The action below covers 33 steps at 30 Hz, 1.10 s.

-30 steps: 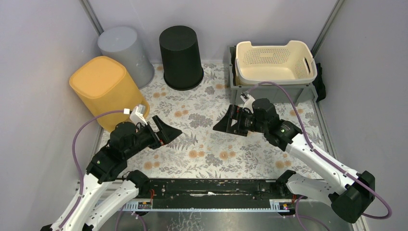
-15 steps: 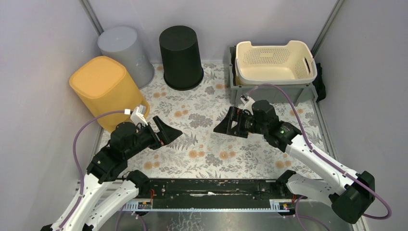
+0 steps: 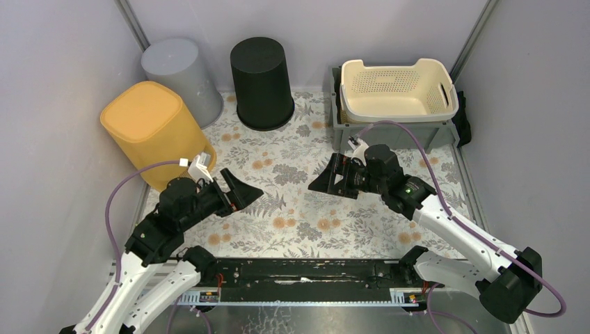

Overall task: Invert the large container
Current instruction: Pick up the container from the container.

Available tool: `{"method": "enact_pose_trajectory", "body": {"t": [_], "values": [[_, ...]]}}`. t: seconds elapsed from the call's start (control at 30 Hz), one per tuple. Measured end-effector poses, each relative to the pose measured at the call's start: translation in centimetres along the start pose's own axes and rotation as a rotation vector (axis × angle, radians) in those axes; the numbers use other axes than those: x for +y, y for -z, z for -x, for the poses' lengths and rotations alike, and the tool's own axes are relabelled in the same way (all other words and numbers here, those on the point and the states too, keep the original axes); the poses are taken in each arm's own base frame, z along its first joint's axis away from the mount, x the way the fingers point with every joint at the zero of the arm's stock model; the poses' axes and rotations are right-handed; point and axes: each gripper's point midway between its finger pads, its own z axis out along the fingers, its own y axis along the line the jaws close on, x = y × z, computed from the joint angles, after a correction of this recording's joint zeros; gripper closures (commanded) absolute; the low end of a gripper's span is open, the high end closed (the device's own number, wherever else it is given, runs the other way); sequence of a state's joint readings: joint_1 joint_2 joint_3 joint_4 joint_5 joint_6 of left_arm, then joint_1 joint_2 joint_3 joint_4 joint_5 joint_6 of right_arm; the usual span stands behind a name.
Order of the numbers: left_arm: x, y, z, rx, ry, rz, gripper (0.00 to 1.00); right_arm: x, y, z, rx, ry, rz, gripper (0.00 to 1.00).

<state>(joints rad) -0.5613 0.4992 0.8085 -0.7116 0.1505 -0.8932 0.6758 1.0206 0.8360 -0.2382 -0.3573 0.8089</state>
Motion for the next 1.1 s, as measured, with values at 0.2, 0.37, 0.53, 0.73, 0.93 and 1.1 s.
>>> {"method": "enact_pose_trajectory", "body": {"t": [0.2,0.37,0.53,0.73,0.93,1.1], "values": [[0.3,-0.1,-0.2,0.004,0.008,0.005,0.0,0.1,-0.1,0.0,-0.002,-0.006,0.006,0.01],[0.4,0.0,-0.3,0.003,0.011,0.004,0.0,0.1,-0.1,0.0,-0.001,-0.012,0.006,0.0],[0.5,-0.2,-0.4,0.007,0.015,0.009,0.0,0.0,-0.1,-0.1,-0.001,-0.013,0.007,0.01],[0.9,-0.9,-0.6,0.027,0.025,0.035,0.0,0.0,0.1,-0.4,0.004,-0.01,0.018,0.0],[1.6,-1.9,-0.7,0.046,0.039,0.084,0.0,0.1,0.2,-1.1,0.032,-0.011,0.04,0.01],[1.7,-2.0,0.0,0.018,0.049,0.104,0.0,0.4,0.3,-1.9,0.073,-0.014,0.065,0.01]]}}
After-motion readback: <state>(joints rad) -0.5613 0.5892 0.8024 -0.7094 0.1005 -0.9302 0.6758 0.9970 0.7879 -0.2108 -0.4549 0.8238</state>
